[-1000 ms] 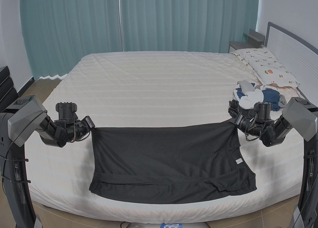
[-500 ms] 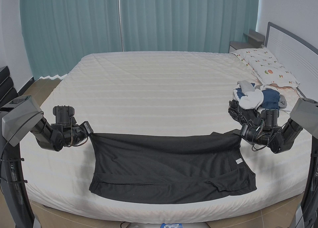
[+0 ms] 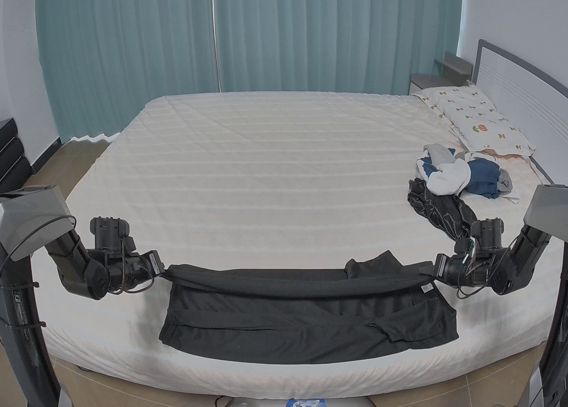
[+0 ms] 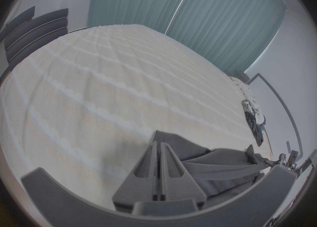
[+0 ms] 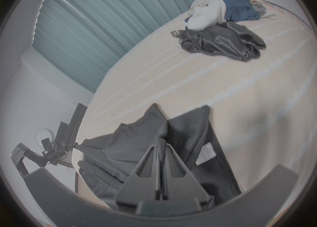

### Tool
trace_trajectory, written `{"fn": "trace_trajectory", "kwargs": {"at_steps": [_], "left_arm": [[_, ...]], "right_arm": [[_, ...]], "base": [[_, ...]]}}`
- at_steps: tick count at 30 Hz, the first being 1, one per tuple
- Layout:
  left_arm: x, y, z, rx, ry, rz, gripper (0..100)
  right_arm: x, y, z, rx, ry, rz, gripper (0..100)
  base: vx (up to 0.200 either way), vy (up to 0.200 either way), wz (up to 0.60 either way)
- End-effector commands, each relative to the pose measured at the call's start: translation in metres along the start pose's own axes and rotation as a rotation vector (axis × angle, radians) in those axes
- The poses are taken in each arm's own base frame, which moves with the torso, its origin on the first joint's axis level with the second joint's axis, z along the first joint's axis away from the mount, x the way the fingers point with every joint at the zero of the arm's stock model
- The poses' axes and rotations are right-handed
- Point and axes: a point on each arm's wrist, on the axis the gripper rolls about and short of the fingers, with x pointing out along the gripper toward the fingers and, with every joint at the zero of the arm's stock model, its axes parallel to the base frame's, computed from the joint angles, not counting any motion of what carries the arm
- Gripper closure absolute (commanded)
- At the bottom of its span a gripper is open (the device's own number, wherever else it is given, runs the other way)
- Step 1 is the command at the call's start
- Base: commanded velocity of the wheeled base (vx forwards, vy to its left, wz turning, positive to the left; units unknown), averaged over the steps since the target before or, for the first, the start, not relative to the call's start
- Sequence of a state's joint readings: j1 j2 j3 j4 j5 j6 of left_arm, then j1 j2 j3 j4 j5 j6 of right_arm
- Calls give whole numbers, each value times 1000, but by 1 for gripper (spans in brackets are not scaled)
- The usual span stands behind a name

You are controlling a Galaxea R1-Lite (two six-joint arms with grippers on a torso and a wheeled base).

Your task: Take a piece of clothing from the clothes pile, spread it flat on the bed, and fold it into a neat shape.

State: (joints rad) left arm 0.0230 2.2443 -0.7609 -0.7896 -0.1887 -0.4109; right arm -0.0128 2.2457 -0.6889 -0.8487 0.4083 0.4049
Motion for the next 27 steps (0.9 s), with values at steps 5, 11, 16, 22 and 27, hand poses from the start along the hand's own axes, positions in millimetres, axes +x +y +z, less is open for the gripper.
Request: {"fn": "trace_trajectory", "kwargs": {"at_steps": [5, 11, 16, 22, 27], "left_arm": [[10, 11, -32, 1, 102, 40, 100], [14, 11, -38, 4, 122, 48, 100], [16, 9, -42, 6, 136, 49, 0], [11, 10, -41, -7, 131, 54, 0], [1, 7, -33, -110, 98, 52, 0]], "right_arm": [[4, -11, -29, -15, 104, -34, 100], [7, -15, -33, -14, 121, -43, 100], [8, -16, -36, -12, 131, -45, 0], [-8, -10, -18, 6, 26, -23, 0], [-20, -5, -5, 31, -31, -10, 0]], "base": [[0, 0, 0], [0, 0, 0], [0, 0, 0], [0, 0, 0], [0, 0, 0]]}}
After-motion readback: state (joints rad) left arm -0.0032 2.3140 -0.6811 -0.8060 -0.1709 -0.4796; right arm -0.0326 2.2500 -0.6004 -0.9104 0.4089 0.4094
